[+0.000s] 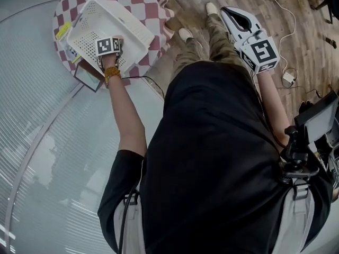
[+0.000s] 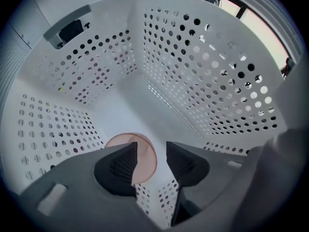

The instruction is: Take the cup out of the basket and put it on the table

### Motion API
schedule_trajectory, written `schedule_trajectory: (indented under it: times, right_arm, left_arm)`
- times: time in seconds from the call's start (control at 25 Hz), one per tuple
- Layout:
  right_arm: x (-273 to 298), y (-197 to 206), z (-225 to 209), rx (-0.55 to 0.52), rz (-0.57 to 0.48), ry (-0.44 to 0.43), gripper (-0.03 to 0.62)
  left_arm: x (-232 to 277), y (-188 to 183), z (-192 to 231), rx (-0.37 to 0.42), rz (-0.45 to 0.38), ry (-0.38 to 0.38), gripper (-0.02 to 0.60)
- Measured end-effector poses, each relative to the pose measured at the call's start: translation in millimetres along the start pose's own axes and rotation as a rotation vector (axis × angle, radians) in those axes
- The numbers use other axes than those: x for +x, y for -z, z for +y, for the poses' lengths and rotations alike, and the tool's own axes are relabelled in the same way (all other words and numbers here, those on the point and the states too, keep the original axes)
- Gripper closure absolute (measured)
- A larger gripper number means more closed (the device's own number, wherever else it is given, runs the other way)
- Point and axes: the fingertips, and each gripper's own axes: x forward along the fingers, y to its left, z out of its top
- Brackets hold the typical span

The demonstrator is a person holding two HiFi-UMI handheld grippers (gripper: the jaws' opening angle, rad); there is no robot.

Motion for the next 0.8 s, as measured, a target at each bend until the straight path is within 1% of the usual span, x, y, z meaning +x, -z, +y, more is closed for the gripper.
schedule_trajectory:
  times: [0.12, 0.32, 0.48, 0.56, 0.64, 0.8]
  right_arm:
    - [-1.9, 2.0, -0.8, 0.007, 0.002, 0.006, 0.580]
    - [-4.3, 3.1, -4.3, 0.014, 0.003, 0.014, 0.580]
    - [-2.8, 2.6, -5.0, 0.015, 0.004, 0.016, 0.580]
    - [-1.6, 3.1, -4.7, 0.013, 0.007, 0.013, 0.580]
    - [-0.2, 3.1, -3.3, 0.013, 0.008, 0.008, 0.580]
    - [5.1, 0.1, 0.3, 0.009, 0.005, -0.005, 0.580]
  left_arm:
    - [6.1, 1.0, -0.1, -0.025, 0.018, 0.014, 0.406]
    - [11.0, 2.4, 1.7, -0.039, 0.035, 0.000, 0.426]
    - [10.0, 1.3, 4.5, -0.052, 0.029, -0.003, 0.515]
    - [10.3, 0.2, 1.9, -0.063, 0.027, 0.009, 0.534]
    - [11.5, 0.9, -1.0, -0.075, 0.027, 0.026, 0.550]
    - [10.4, 2.3, 1.7, -0.106, 0.015, 0.044, 0.557]
